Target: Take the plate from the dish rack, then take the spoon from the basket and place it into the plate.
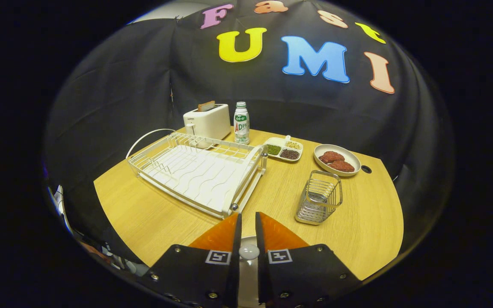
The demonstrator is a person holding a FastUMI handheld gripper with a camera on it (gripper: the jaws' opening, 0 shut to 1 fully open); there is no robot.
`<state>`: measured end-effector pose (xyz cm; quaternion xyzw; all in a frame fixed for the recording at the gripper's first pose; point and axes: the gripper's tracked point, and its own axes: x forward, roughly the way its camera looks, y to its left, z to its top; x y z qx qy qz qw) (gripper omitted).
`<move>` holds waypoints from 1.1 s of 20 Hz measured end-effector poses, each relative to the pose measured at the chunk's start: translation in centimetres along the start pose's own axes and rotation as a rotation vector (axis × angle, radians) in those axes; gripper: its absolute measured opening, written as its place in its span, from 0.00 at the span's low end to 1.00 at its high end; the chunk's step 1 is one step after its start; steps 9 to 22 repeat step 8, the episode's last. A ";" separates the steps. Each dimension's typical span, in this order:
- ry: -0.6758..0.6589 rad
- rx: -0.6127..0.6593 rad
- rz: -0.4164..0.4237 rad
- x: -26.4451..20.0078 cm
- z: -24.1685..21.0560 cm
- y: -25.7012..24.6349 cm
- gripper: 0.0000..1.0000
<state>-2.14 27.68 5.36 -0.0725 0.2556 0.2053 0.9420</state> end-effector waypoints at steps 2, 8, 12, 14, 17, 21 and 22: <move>-0.026 0.001 -0.034 -0.9 0.9 -1.4 0.30; -0.199 0.042 -0.164 -6.3 6.6 -6.3 0.48; -0.199 0.042 -0.164 -6.3 6.6 -6.3 0.48; -0.199 0.042 -0.164 -6.3 6.6 -6.3 0.48; -0.199 0.042 -0.164 -6.3 6.6 -6.3 0.48; -0.199 0.042 -0.164 -6.3 6.6 -6.3 0.48; -0.199 0.042 -0.164 -6.3 6.6 -6.3 0.48</move>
